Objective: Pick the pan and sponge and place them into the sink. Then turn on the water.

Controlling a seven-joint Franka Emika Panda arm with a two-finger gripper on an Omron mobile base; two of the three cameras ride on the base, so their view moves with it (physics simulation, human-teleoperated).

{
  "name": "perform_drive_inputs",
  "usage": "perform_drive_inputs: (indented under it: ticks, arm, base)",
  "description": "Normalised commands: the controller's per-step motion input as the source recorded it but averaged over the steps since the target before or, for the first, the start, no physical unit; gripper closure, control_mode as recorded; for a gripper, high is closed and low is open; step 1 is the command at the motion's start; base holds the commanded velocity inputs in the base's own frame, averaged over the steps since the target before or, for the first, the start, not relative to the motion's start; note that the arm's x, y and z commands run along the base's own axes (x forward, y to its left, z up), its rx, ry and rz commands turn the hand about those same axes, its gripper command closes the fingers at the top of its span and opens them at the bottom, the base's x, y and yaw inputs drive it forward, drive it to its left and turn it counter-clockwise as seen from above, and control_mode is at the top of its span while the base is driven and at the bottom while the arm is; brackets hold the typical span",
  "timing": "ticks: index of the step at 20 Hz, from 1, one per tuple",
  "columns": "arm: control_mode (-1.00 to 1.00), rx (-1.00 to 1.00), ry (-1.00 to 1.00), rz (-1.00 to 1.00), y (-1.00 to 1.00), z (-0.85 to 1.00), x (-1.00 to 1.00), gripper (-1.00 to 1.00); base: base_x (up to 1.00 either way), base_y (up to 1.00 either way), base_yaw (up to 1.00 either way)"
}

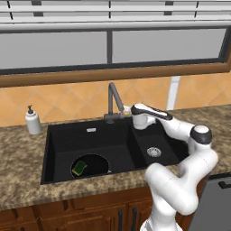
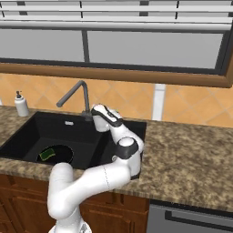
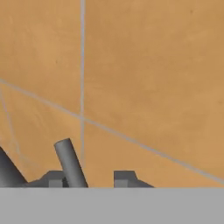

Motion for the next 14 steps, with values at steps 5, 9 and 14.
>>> perform_drive_inputs:
  ticks: [5,9,14]
  arm:
    - [-1.0,0.08,0.44,-0.33,-0.97,-0.4,0.27,1.0]
    - [-1.0,0.06,0.49,-0.39,-1.0,-0.48,0.16,1.0]
    - [-1.0,0.13,0.26,-0.28,-1.0,-0.31,-0.24,1.0]
  base:
    - [0.0,0.0,0.0]
    - [0.0,0.0,0.0]
    - [0.0,0.0,0.0]
